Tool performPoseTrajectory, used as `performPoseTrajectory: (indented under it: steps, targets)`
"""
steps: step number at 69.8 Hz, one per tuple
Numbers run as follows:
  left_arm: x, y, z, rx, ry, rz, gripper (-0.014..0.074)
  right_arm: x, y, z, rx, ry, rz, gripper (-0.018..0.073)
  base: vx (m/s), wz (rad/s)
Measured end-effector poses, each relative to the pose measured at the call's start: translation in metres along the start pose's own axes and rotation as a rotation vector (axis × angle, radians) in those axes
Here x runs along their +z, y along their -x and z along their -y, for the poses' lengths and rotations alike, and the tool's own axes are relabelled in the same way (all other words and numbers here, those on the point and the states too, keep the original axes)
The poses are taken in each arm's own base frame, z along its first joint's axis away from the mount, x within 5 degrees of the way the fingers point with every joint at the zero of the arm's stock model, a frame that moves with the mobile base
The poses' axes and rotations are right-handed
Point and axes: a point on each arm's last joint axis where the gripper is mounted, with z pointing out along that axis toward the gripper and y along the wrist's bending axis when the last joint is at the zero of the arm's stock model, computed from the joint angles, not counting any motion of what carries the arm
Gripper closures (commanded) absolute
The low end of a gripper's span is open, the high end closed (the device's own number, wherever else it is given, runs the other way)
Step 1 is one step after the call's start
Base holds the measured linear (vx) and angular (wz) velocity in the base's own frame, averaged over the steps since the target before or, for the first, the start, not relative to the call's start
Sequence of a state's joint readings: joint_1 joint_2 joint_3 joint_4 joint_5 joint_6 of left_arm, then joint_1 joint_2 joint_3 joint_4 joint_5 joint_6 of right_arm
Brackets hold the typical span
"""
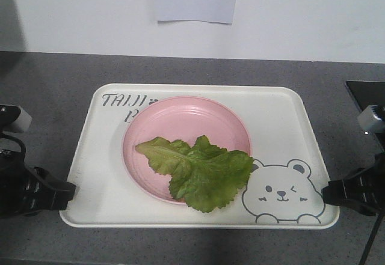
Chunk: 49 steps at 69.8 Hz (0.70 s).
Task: Transfer vegetables to tray and serve
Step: 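Hold the tray with both grippers as the base stops at the counter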
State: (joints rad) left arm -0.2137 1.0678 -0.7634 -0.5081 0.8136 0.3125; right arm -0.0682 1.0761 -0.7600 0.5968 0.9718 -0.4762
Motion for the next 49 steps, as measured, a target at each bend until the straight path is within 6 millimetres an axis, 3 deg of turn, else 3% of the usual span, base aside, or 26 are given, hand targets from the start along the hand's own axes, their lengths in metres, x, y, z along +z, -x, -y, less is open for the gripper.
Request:
performPoseTrajectory:
  steps: [49]
  targets:
    - [0.0000,0.0000,0.0000,0.000,0.000,0.000,0.0602,0.0000,0.0000,0.0000,0.000,0.000,0.000,0.0562,0.05,0.00]
